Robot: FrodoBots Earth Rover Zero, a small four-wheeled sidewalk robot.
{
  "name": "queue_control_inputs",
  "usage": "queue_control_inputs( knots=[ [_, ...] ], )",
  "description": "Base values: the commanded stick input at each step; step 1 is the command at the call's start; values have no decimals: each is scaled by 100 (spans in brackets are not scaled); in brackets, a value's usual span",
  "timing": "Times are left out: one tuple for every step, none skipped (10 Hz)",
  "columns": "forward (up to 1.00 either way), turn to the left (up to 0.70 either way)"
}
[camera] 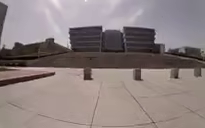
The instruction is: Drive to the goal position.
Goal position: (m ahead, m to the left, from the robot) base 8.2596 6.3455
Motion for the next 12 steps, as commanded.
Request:
queue_control_inputs(
  knots=[
    [100,0],
    [100,0],
    [100,0],
    [100,0],
    [100,0],
    [100,0],
    [100,0],
    [100,0],
    [100,0],
    [100,0],
    [100,-6],
    [100,-18]
  ],
)
